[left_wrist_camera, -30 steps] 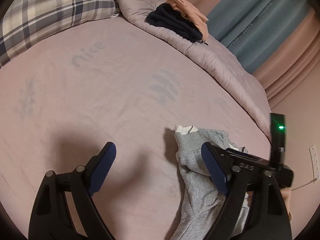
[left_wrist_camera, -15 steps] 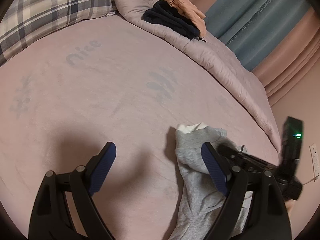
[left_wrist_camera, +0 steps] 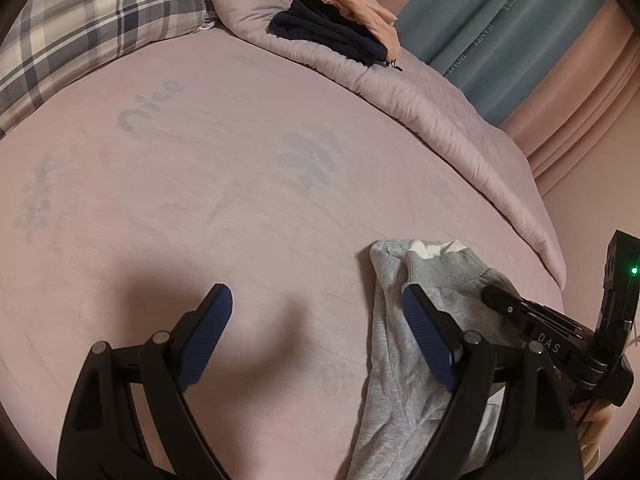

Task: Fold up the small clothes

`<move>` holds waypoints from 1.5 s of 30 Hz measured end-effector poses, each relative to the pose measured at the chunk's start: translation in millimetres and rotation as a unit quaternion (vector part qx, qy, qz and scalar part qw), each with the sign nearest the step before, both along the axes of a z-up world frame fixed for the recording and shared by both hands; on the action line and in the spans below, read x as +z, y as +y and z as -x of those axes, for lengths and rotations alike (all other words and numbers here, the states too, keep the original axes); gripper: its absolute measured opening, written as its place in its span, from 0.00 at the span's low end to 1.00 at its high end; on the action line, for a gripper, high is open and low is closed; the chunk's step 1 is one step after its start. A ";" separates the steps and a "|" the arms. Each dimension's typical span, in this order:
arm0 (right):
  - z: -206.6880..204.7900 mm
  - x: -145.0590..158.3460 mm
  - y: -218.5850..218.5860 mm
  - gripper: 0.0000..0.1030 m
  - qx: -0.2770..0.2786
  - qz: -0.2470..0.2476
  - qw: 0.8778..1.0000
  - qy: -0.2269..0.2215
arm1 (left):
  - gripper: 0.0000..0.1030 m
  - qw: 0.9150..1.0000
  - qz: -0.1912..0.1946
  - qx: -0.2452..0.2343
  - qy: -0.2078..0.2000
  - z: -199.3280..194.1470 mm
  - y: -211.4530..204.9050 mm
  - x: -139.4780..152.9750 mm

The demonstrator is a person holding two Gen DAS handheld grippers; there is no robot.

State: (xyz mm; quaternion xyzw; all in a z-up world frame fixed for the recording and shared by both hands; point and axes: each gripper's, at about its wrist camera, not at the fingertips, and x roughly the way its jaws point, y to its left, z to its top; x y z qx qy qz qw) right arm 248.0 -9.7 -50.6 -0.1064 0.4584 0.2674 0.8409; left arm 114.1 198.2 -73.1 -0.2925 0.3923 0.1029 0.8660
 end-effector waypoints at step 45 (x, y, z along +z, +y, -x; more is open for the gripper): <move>-35.4 -21.0 -75.8 0.45 -0.066 -0.110 0.987 0.098 | 0.84 0.998 -0.021 -0.046 0.046 -22.9 -35.9 -26.2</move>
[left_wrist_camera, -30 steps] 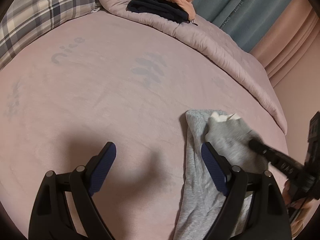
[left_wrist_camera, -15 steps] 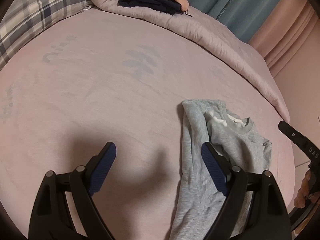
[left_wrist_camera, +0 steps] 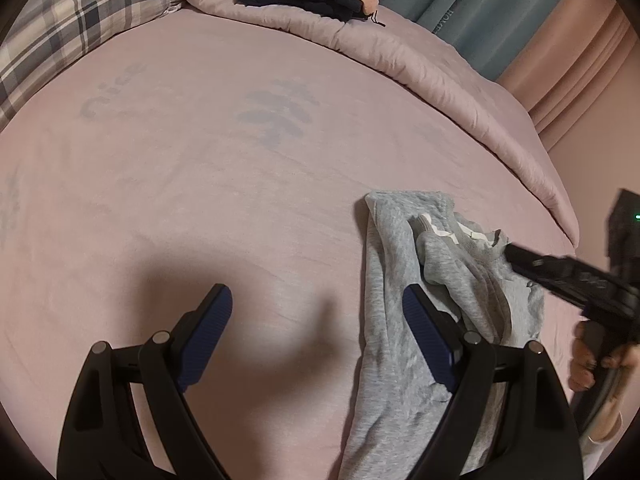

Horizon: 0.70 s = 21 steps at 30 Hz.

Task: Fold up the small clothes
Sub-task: 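Lift the sleeve with the right tool and lay it over the chest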

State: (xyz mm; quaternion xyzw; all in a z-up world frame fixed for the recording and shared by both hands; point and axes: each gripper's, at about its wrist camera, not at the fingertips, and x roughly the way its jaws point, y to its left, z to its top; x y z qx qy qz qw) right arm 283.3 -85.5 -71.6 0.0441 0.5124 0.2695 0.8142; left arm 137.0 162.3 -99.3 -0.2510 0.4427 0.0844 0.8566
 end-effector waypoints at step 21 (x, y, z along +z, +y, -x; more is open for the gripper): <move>36.9 43.5 -50.1 0.15 -0.067 -0.031 0.992 -0.099 | 0.84 1.000 0.001 -0.027 0.008 -11.2 -13.5 -7.4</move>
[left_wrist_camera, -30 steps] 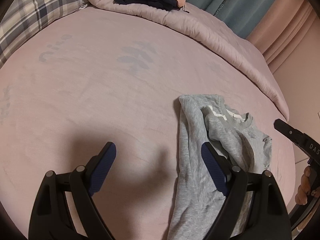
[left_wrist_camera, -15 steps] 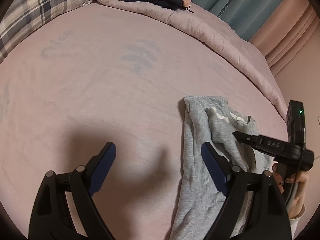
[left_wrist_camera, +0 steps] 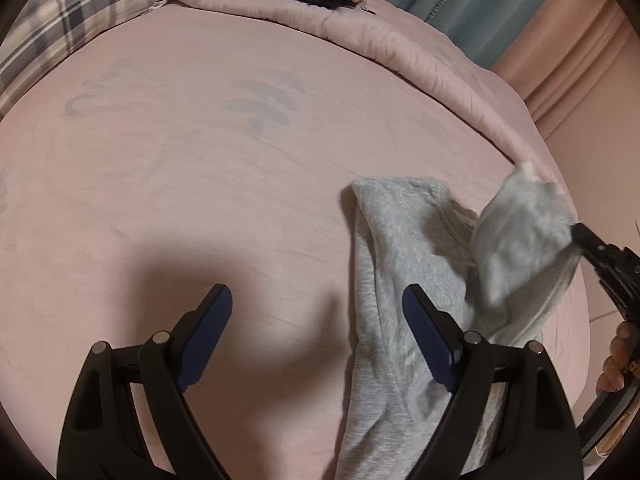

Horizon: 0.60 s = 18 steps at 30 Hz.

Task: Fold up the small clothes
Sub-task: 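Lift the sleeve with the right tool and lay it over the chest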

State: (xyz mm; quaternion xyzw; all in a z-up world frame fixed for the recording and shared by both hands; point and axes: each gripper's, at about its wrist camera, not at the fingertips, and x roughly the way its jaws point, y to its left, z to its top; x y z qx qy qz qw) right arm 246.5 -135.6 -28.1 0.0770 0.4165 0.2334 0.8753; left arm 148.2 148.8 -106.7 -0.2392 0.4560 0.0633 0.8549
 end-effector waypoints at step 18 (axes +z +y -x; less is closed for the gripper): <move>24.3 -85.0 -104.0 0.15 -0.113 -0.004 0.991 0.074 | 0.68 0.998 -0.024 -0.044 0.027 -30.9 -42.0 -38.4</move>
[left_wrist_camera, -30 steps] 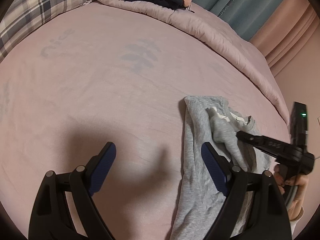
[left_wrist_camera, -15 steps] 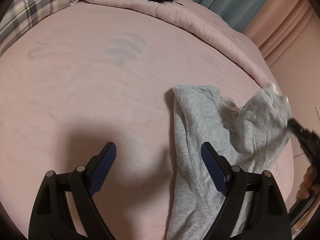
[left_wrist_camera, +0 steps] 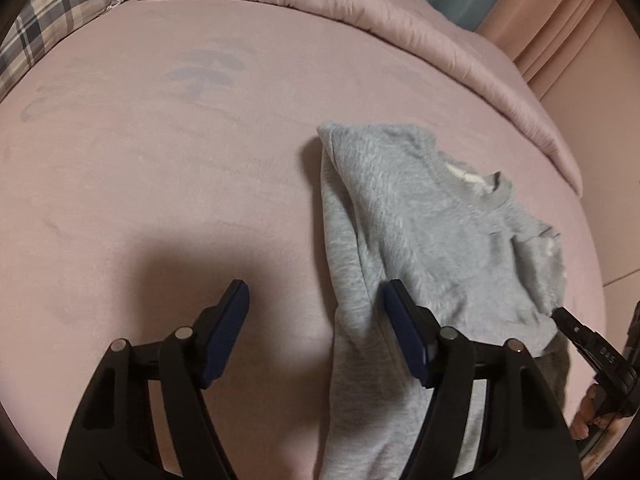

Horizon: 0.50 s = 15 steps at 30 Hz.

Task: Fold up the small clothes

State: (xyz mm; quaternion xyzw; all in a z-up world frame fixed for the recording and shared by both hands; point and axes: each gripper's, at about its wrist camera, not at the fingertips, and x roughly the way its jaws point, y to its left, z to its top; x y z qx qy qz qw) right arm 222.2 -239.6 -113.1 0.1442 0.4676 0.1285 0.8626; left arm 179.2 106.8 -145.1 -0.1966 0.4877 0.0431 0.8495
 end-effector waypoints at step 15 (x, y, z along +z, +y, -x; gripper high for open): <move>-30.6 14.7 -19.3 0.40 0.021 0.003 1.000 -0.013 | 0.69 1.000 -0.014 0.000 -0.003 0.6 -3.2 -5.2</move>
